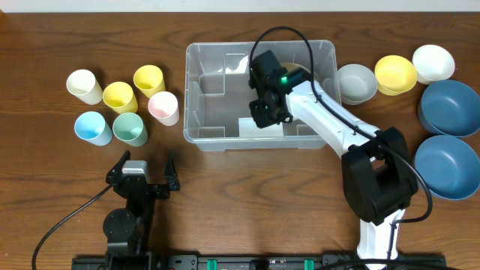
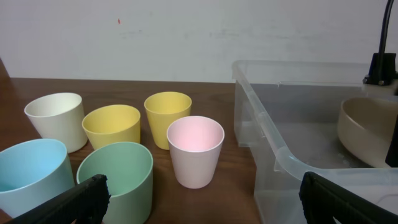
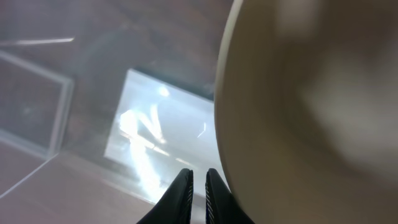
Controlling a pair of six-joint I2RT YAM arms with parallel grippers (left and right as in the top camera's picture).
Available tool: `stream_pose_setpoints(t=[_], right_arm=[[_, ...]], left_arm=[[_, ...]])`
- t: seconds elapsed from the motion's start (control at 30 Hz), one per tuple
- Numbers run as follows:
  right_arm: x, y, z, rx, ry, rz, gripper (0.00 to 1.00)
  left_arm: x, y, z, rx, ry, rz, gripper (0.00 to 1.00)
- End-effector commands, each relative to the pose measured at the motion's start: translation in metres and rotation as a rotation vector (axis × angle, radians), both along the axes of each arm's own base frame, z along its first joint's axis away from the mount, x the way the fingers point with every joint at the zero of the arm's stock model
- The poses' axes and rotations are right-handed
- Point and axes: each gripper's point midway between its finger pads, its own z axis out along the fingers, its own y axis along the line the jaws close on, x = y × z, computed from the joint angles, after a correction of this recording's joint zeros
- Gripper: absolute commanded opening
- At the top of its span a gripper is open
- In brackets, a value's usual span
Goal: Pack container
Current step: 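Lower the cream bowl into the container and open the right gripper, then withdraw the right gripper toward the dark blue bowls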
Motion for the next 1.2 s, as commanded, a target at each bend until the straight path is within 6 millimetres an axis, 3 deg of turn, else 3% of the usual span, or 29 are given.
stream_pose_setpoints(t=[0.0, 0.5, 0.67, 0.77, 0.93, 1.03, 1.1, 1.17], right_arm=[[0.016, -0.01, 0.008, -0.015, -0.053, -0.016, 0.1], [0.032, -0.005, 0.013, 0.009, -0.118, -0.016, 0.09], [0.027, 0.013, 0.026, 0.05, -0.125, 0.045, 0.1], [0.025, 0.028, 0.054, 0.07, -0.156, 0.072, 0.14], [0.026, 0.037, 0.123, 0.117, -0.218, 0.061, 0.22], [0.028, 0.018, 0.16, 0.141, -0.226, -0.029, 0.38], [0.029, -0.008, 0.177, 0.142, -0.213, -0.114, 0.5], [0.029, -0.04, 0.185, 0.131, -0.183, -0.22, 0.55]], left_arm=[[-0.001, -0.001, -0.016, 0.015, 0.047, -0.011, 0.98], [-0.001, -0.001, -0.016, 0.015, 0.047, -0.011, 0.98], [-0.001, -0.001, -0.016, 0.015, 0.047, -0.011, 0.98], [-0.001, -0.001, -0.016, 0.015, 0.047, -0.011, 0.98], [-0.001, -0.001, -0.016, 0.015, 0.047, -0.011, 0.98], [-0.001, -0.001, -0.016, 0.015, 0.047, -0.011, 0.98], [-0.001, -0.001, -0.016, 0.015, 0.047, -0.011, 0.98], [-0.001, -0.001, -0.016, 0.015, 0.047, -0.011, 0.98]])
